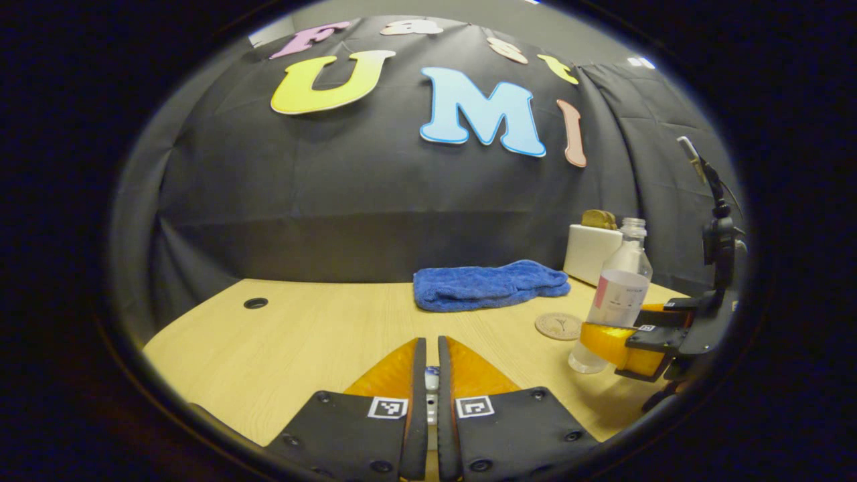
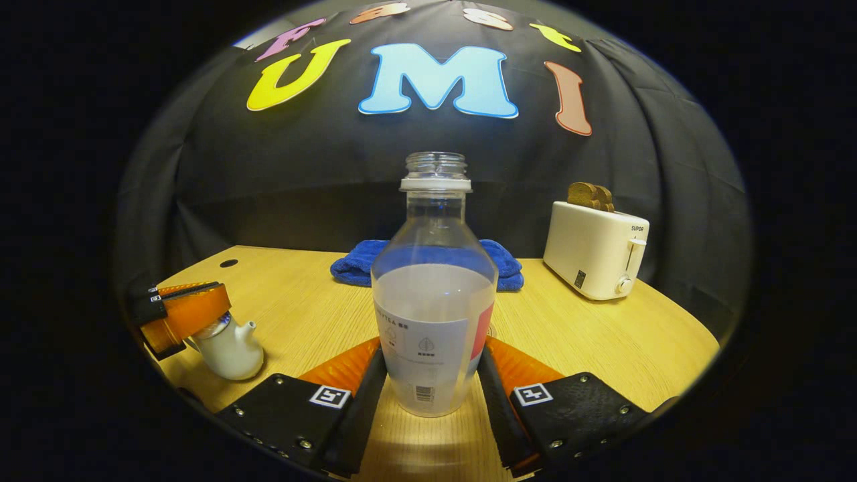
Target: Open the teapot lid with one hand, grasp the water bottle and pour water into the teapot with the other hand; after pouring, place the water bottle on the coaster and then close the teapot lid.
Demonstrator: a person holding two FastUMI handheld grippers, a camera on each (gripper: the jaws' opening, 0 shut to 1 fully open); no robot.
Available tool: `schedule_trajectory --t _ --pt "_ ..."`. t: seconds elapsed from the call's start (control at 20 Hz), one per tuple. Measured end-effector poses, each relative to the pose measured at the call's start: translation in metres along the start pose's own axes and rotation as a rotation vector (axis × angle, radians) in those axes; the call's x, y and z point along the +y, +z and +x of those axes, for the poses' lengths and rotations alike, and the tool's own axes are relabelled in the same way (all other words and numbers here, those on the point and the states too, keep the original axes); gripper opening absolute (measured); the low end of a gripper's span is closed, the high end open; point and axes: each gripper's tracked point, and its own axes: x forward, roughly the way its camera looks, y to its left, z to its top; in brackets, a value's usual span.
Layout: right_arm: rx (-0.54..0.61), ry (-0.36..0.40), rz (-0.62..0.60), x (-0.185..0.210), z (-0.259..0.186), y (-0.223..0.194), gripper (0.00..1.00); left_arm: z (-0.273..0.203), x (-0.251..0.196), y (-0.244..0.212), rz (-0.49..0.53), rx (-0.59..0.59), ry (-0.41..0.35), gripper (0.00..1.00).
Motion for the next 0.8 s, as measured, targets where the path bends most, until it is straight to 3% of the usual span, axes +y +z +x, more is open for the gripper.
schedule_trajectory --t 0.8 --pt "-0.026 -0.014 -0.039 -0.001 -0.001 0.003 0.74 -0.013 0.006 0.028 -0.054 -0.098 -0.002 0.15"
